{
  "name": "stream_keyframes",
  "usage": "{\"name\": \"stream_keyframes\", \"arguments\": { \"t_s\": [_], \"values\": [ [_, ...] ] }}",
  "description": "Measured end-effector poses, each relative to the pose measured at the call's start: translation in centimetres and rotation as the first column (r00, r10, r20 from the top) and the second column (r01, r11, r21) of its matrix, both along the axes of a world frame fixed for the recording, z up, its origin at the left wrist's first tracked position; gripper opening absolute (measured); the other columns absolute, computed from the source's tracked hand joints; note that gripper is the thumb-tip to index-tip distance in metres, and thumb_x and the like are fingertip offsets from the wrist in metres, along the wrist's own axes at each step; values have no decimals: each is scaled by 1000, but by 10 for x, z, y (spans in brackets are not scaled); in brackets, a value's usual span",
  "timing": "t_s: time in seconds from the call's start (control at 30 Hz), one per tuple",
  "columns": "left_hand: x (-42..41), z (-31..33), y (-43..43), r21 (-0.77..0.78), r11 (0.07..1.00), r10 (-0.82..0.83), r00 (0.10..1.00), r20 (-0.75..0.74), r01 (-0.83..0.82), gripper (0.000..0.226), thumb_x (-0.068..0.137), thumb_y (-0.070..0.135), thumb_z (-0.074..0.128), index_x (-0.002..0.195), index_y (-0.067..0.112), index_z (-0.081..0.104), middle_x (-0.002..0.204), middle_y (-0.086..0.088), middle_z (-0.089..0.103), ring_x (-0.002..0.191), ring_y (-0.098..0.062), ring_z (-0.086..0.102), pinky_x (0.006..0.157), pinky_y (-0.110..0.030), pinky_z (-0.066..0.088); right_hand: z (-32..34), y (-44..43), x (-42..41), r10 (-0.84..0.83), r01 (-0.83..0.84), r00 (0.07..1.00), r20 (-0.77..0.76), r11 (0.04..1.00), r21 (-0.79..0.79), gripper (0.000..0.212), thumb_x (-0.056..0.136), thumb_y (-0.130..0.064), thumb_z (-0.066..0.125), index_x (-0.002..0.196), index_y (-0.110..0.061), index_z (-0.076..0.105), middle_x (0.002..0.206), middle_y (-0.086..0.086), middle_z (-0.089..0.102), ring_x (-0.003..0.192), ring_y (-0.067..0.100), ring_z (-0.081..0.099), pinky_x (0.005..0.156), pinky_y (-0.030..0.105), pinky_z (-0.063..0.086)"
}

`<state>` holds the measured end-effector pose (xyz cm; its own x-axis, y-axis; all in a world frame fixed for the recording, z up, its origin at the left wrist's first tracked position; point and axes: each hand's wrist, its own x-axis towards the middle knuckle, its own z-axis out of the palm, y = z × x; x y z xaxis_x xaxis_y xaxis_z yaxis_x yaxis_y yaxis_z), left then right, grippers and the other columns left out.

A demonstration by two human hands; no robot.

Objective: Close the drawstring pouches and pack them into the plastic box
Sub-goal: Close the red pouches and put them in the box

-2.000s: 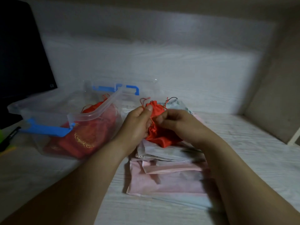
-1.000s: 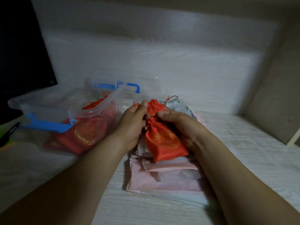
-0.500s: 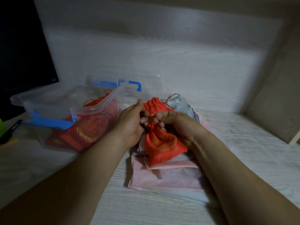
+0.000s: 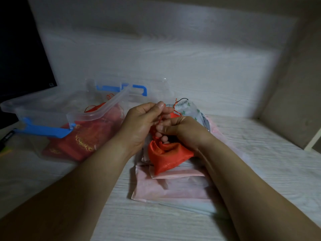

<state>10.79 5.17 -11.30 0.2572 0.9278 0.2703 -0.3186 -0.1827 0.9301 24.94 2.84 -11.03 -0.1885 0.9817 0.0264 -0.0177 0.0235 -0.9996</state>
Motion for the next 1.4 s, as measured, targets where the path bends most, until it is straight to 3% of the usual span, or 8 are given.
{"name": "stream_keyframes", "arguments": {
  "t_s": [0.17, 0.33, 0.53, 0.7, 0.87, 1.03, 1.23, 1.4],
  "values": [
    [-1, -5, 3, 167, 986, 64, 979, -192, -31, 27, 107, 25, 54, 107, 6, 72, 76, -5, 72, 52, -17, 59, 51, -28, 50, 0, -1, -1, -30, 23, 996, 86, 997, 76, 23, 98, 0, 62, 75, -1, 66, 63, 4, 66, 47, 7, 54, 48, 16, 47],
    [-2, -12, 0, 462, 881, 365, 774, -518, -106, 15, 106, 34, 53, 110, 20, 48, 83, 9, 64, 69, 0, 65, 72, -25, 52, -1, 1, 3, -97, 96, 994, -43, 995, -10, 29, 99, 0, 58, 70, 0, 65, 51, 6, 58, 41, 8, 50, 44, 16, 43],
    [-10, -9, -1, 521, 851, 450, 609, -653, -70, 24, 106, 50, 44, 100, 29, 53, 85, 12, 72, 90, -13, 67, 82, -39, 52, -3, 4, 4, -98, 94, 992, -84, 995, -44, 32, 99, 1, 55, 69, -1, 64, 53, 9, 55, 41, 10, 49, 43, 17, 42],
    [-7, -9, 2, 457, 883, 416, 625, -660, -106, 25, 102, 49, 51, 92, 26, 54, 82, 6, 69, 82, -13, 64, 74, -37, 49, -4, 6, 8, -117, 115, 989, -89, 993, -28, 17, 97, 7, 56, 83, 3, 65, 60, 13, 58, 44, 13, 53, 44, 19, 45],
    [-9, -8, -2, 400, 912, 362, 626, -690, -87, 12, 100, 25, 50, 92, 19, 55, 80, 2, 63, 74, -16, 56, 63, -32, 39, -6, 7, 11, -177, 173, 983, 46, 982, 81, 5, 93, 7, 64, 89, 4, 65, 65, 17, 62, 47, 16, 57, 46, 21, 49],
    [-10, -7, 1, 383, 920, 350, 606, -715, -79, 18, 103, 24, 47, 89, 19, 57, 82, 2, 63, 73, -13, 56, 61, -30, 37, -10, 12, 13, -240, 212, 959, 153, 961, 175, 18, 91, 4, 70, 96, 19, 62, 68, 16, 66, 52, 18, 59, 53, 25, 50],
    [-10, -10, 8, 93, 993, 117, 794, -597, -77, 16, 77, 28, 58, 63, 24, 66, 52, 6, 50, 51, -13, 43, 56, -32, 33, -9, 11, 11, -229, 196, 962, 151, 958, 207, 6, 89, 9, 67, 91, 15, 66, 78, 23, 68, 54, 19, 61, 54, 25, 52],
    [-12, -8, 5, 146, 988, 120, 822, -557, -45, 17, 89, 7, 66, 73, 11, 70, 53, 4, 57, 48, -6, 49, 51, -21, 40, -7, 9, 15, -212, 189, 971, 110, 963, 194, 18, 91, 8, 67, 78, -4, 68, 79, 24, 65, 60, 24, 61, 61, 33, 55]
  ]
}}
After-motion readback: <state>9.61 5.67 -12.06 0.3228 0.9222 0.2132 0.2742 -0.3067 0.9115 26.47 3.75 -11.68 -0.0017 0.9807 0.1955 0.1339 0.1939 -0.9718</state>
